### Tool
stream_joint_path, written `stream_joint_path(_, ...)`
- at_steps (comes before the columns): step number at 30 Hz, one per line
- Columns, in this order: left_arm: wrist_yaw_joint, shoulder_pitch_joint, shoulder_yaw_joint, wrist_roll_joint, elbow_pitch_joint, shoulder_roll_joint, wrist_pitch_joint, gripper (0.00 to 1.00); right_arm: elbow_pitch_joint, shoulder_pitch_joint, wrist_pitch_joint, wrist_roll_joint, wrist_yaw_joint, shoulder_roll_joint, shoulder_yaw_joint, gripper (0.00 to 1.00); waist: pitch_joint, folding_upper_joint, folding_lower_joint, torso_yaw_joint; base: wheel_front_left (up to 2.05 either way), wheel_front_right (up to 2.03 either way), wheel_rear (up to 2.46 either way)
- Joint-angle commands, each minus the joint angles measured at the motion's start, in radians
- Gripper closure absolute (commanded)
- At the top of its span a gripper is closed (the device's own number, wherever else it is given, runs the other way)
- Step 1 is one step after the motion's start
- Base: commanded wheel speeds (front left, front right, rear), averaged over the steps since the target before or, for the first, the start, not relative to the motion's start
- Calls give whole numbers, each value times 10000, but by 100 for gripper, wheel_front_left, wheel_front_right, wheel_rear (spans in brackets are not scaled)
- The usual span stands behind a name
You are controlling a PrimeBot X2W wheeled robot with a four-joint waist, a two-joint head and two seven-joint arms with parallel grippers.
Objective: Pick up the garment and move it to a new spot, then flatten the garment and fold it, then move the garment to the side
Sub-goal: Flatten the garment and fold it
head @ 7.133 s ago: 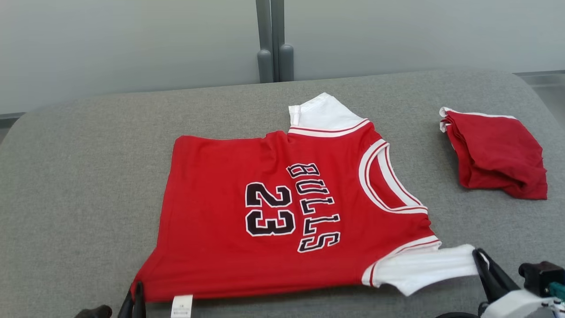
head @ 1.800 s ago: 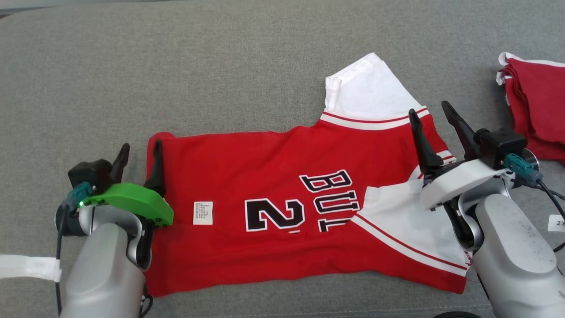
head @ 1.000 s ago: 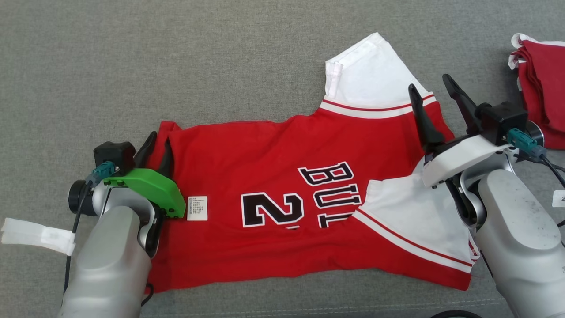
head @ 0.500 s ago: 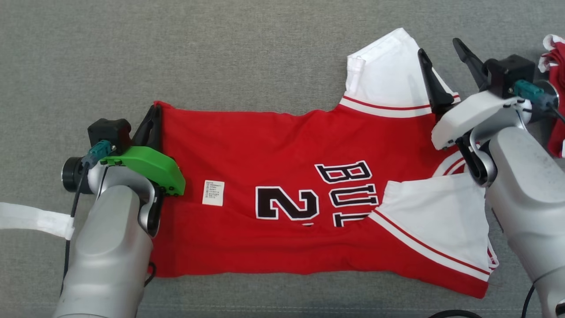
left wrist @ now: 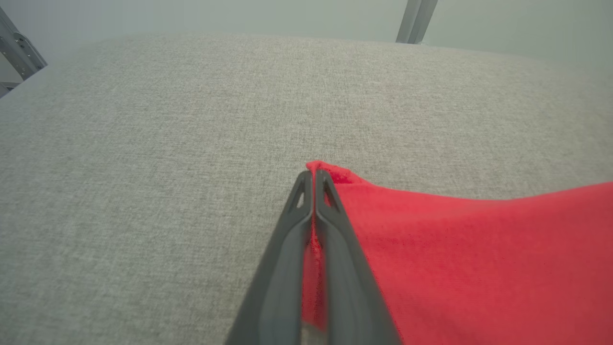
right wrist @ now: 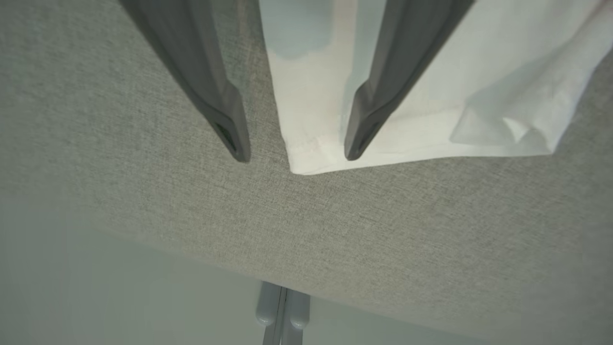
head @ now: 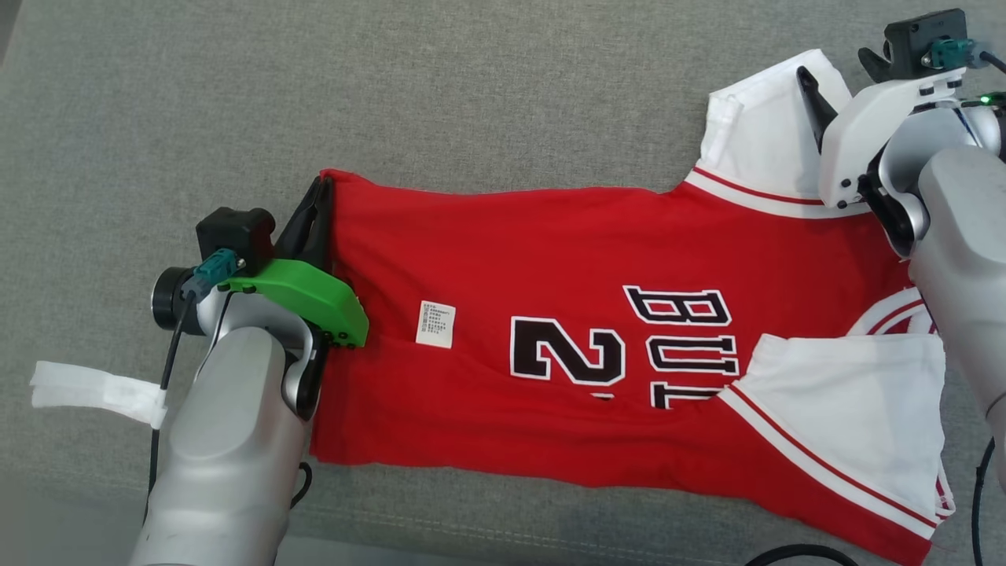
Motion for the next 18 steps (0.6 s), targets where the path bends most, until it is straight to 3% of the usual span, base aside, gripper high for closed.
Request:
stream_joint_path(1, -17, -73, 11, 39, -45, 9, 7, 100, 341, -213, 170, -110, -17, -25, 51, 0, 194, 0, 0, 186, 0, 0, 0)
stream_joint_path(5, -51, -168, -64, -16, -90, -16, 7, 100, 1041, -504, 470, -226, -17, 97, 202, 0, 323, 0, 0, 273, 0, 0, 0)
stream_joint_path(6, -47, -169, -111, -77, -113, -16, 7, 100, 1166, -511, 492, -191, -17, 160, 224, 24, 343, 0, 0, 282, 0, 0, 0)
stream_joint_path(7, -52, -170, -160, -120, -128, -19, 7, 100, 1282, -535, 505, -148, -17, 198, 246, 56, 355, 0, 0, 284, 0, 0, 0)
stream_joint_path(8, -55, -173, -194, -181, -143, -16, 7, 100, 1379, -571, 465, -135, -17, 219, 266, 100, 363, 0, 0, 278, 0, 0, 0)
stream_joint_path(18, -68, 329, 194, -89, -111, -11, 7, 100, 1496, -529, -1534, 132, -19, 348, 168, 100, -417, 0, 0, -142, 0, 0, 0)
